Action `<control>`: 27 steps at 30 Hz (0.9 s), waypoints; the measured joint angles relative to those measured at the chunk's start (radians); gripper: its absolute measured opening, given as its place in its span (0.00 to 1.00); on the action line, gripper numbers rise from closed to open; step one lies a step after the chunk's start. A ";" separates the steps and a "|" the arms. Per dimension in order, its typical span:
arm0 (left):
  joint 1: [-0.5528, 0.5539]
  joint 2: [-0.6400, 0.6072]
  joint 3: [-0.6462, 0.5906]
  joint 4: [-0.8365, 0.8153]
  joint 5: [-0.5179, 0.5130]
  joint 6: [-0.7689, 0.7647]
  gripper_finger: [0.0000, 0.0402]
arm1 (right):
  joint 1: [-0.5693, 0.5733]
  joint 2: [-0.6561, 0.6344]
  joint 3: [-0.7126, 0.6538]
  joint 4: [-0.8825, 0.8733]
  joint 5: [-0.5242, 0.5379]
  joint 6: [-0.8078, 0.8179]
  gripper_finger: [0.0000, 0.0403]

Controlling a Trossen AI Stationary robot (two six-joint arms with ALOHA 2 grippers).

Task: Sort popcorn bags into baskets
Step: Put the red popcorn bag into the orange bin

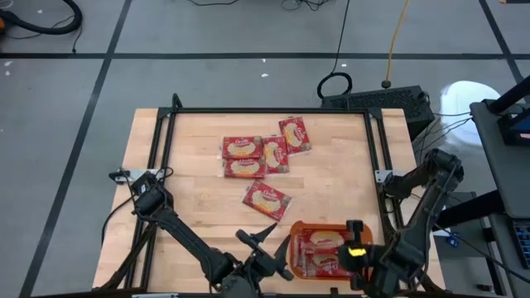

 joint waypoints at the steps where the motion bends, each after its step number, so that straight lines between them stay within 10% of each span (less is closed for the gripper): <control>1: 0.008 -0.001 0.000 0.001 0.000 0.008 0.60 | 0.002 0.011 0.012 -0.009 -0.001 0.015 0.03; 17: 0.125 -0.052 -0.001 -0.088 0.062 0.047 0.59 | -0.018 0.115 0.070 -0.125 -0.007 0.082 0.03; 27: 0.117 -0.055 -0.001 -0.248 0.135 -0.138 0.59 | -0.033 0.142 0.070 0.060 -0.223 0.069 0.03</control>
